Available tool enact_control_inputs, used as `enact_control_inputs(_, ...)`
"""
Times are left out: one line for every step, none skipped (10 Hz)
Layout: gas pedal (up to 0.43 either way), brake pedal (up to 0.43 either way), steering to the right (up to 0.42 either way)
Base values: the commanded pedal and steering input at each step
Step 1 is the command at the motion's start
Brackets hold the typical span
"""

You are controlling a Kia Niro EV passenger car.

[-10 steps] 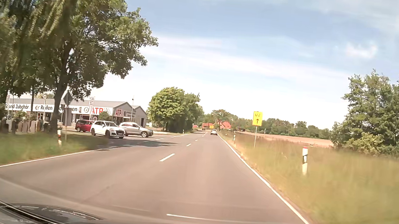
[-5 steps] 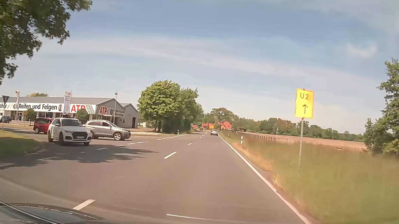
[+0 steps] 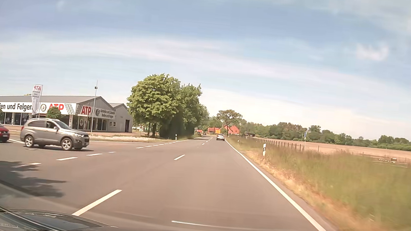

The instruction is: Follow the waypoints while adhering to traffic rules and regulations

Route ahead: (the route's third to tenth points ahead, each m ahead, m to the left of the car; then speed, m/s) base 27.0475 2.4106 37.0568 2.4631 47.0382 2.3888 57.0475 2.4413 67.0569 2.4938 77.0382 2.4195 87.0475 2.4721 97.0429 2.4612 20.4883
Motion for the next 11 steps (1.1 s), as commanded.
enact_control_inputs(0.0, 0.0, 0.0)
enact_control_inputs(0.0, 0.0, 0.0)
enact_control_inputs(0.0, 0.0, 0.0)
enact_control_inputs(0.0, 0.0, 0.0)
enact_control_inputs(0.0, 0.0, 0.0)
enact_control_inputs(0.0, 0.0, 0.0)
enact_control_inputs(0.0, 0.0, 0.0)
enact_control_inputs(0.008, 0.0, 0.0)
enact_control_inputs(0.02, 0.0, 0.0)
enact_control_inputs(0.02, 0.0, 0.0)
enact_control_inputs(0.02, 0.0, 0.0)
